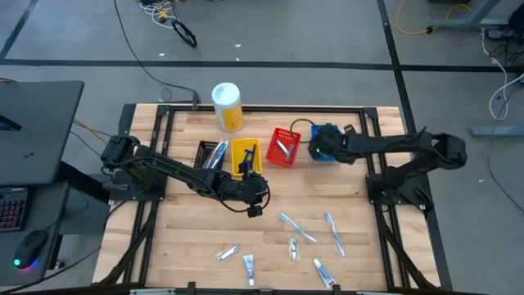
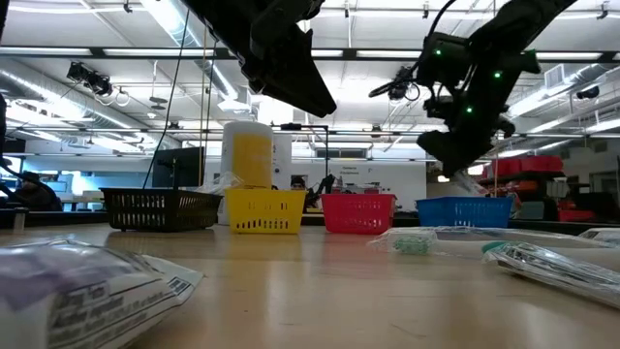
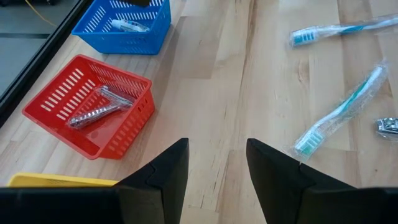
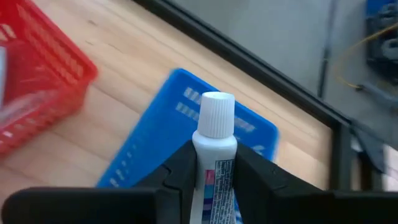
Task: Pick & Place Travel size toiletries
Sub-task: Put the white toothpaste into the blue bin, then put the green toothbrush into the black bin
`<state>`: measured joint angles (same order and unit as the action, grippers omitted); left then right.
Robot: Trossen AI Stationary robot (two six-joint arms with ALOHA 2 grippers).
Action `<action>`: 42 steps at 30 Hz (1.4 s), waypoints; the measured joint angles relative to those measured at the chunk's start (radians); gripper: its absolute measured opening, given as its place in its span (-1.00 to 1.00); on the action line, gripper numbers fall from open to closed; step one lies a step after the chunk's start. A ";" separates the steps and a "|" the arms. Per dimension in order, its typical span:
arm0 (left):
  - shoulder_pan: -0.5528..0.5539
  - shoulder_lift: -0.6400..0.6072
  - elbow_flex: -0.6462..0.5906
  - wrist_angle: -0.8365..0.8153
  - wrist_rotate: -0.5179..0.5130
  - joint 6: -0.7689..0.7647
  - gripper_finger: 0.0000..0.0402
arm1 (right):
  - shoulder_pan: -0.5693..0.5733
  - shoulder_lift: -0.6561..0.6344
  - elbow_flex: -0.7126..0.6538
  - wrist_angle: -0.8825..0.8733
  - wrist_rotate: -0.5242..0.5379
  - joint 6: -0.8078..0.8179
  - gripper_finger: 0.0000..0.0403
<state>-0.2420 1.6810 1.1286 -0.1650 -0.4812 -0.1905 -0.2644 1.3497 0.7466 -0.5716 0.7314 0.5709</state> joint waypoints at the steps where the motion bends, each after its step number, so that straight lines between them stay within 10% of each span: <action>1: 0.000 0.000 0.000 0.000 0.000 0.000 -0.16 | -0.016 0.005 0.000 0.037 -0.024 -0.037 -0.49; 22: 0.000 0.000 0.000 -0.001 0.000 -0.021 -0.16 | -0.081 0.061 0.000 0.244 -0.240 -0.108 -0.26; 42: -0.036 0.009 -0.002 -0.004 0.083 -0.113 -0.16 | 0.472 0.024 0.000 0.433 -0.534 -0.086 -0.26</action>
<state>-0.2784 1.6897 1.1271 -0.1686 -0.3979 -0.3031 0.2081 1.3735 0.7467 -0.1389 0.1976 0.4851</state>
